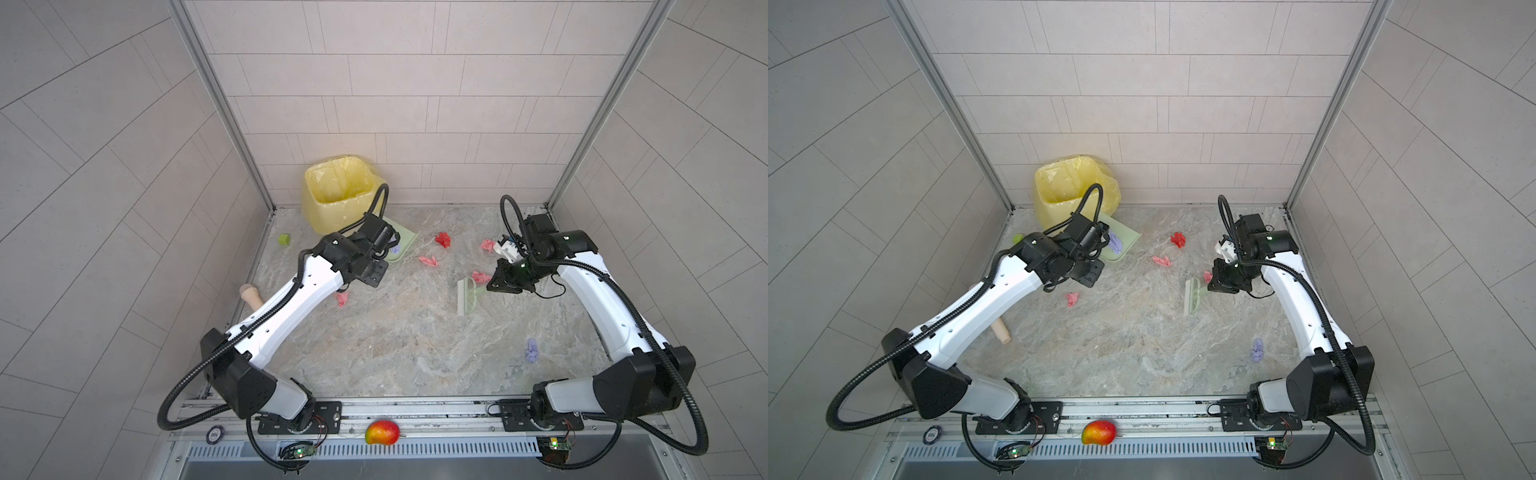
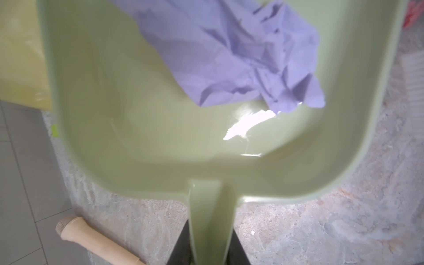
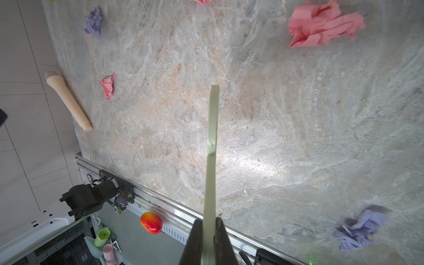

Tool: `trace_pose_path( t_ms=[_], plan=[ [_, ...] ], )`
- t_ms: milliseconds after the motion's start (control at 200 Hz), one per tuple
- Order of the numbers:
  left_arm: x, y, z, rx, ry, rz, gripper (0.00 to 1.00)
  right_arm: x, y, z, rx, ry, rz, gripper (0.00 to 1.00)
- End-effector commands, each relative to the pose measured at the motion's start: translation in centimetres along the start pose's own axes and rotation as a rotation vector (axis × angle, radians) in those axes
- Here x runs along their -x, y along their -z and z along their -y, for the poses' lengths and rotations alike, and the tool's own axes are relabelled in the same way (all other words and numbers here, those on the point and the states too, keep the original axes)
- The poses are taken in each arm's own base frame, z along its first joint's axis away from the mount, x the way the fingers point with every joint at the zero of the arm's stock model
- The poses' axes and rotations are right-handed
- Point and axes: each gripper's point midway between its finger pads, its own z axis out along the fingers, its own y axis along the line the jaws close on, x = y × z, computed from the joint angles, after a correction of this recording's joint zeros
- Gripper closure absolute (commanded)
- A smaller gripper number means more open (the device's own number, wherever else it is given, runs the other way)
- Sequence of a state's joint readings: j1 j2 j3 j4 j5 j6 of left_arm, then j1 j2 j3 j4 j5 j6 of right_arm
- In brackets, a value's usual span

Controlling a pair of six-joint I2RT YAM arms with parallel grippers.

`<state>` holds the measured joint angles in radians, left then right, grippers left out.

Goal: Sweep away the paper scraps from the table
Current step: 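Carry the dustpan to the yellow bin with the left gripper while the right draws back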

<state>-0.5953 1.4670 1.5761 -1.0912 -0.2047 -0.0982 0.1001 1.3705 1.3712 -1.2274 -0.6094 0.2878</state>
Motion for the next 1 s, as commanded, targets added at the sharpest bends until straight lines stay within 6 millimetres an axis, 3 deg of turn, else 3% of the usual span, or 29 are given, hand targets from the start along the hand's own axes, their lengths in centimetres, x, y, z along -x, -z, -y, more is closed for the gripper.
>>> trace_pose_path(
  t_ms=[0,135,240,495,691,991],
  plan=[
    [0.1,3.0,-4.0,0.083,0.090,0.008,1.00,-0.3,0.5,-0.5,0.033,0.022,0.016,1.00],
    [1.3,4.8,-7.4,0.158,0.139,0.013,1.00,-0.4,0.3,-0.3,0.041,0.017,0.014,1.00],
    [2.0,5.1,-10.0,0.217,0.177,0.010,1.00,-0.3,0.1,-0.4,0.051,0.011,0.013,1.00],
    [4.0,3.8,-13.1,0.249,0.227,0.039,1.00,-0.2,-0.2,-0.5,0.068,0.010,0.007,1.00],
    [5.0,3.7,-17.0,0.307,0.274,0.039,1.00,-0.6,-0.8,-0.3,0.078,-0.001,0.001,1.00],
    [6.6,2.0,-21.0,0.418,0.201,-0.052,1.00,-1.3,-1.1,-0.1,0.082,-0.016,-0.008,1.00]
  ],
)
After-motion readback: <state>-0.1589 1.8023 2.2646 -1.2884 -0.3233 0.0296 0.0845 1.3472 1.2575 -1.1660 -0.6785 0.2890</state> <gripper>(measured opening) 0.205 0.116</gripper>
